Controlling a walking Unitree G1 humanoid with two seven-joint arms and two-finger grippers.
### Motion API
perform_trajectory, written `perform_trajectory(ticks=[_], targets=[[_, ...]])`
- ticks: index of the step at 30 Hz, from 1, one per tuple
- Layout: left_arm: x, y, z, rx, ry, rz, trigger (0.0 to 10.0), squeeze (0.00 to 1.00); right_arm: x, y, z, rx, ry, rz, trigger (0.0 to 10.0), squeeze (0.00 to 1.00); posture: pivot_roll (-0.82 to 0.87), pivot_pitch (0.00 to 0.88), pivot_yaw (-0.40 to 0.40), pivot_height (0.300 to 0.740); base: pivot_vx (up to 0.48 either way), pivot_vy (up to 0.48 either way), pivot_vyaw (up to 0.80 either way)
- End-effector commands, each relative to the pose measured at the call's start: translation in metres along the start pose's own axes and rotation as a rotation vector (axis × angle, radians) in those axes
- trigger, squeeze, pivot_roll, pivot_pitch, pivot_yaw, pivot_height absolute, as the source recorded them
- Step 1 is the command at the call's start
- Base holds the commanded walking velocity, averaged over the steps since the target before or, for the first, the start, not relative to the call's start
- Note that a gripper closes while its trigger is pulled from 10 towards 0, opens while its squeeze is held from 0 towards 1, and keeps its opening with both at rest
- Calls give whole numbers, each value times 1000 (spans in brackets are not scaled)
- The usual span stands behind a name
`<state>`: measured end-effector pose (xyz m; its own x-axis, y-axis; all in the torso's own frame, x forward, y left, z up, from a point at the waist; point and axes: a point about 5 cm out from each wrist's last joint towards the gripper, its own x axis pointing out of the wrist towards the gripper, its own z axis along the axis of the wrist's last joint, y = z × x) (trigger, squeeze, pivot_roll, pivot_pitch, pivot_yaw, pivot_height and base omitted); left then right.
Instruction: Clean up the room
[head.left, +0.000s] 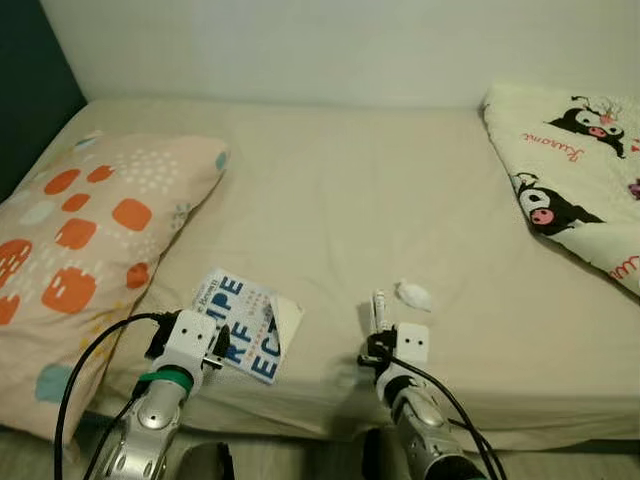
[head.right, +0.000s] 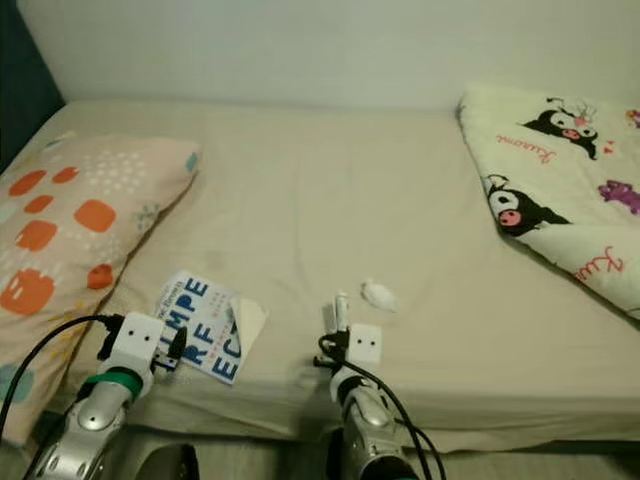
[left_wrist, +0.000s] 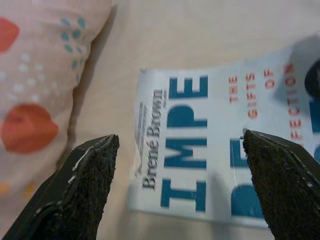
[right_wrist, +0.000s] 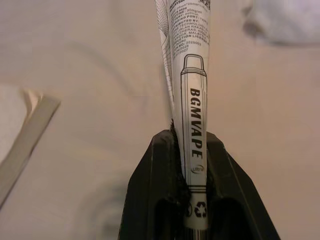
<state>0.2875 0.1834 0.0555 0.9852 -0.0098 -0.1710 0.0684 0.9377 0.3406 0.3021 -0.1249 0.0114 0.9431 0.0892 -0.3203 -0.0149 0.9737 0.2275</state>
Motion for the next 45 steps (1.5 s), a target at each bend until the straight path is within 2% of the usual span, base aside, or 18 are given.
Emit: perform_trajectory(ticks=[1,8,14,21,29,39,45], targets=[[-2,4,-5,8,18,0,10000,0,-3,0,-6,18,8,-15,10000,0,73,0,59,640,0,0,0],[-4,7,-9,1,24,20,10000,0,-3,5,-8,14,17,3,10000,0,82,0,42,655,0,0,0],[-14,8,-27,-5,65,30,10000,0,-4,6,-11,0,33,10,10000,0,59,0,36,675,0,0,0],[-11,6,-25,7,60,40,10000,0,-7,2,-15,-6,45,2,10000,0,54,0,15,695,0,0,0],[-9,-3,-21,4,45,29,10000,0,-8,1,-16,-3,44,-9,10000,0,45,0,25,735,0,0,0],[-9,0,-23,-2,54,57,10000,0,-10,-2,-20,8,55,-13,10000,0,67,0,11,740,0,0,0],[-16,1,-33,-13,94,79,10000,0,-12,-2,-24,10,75,-10,10000,0,75,0,17,740,0,0,0]])
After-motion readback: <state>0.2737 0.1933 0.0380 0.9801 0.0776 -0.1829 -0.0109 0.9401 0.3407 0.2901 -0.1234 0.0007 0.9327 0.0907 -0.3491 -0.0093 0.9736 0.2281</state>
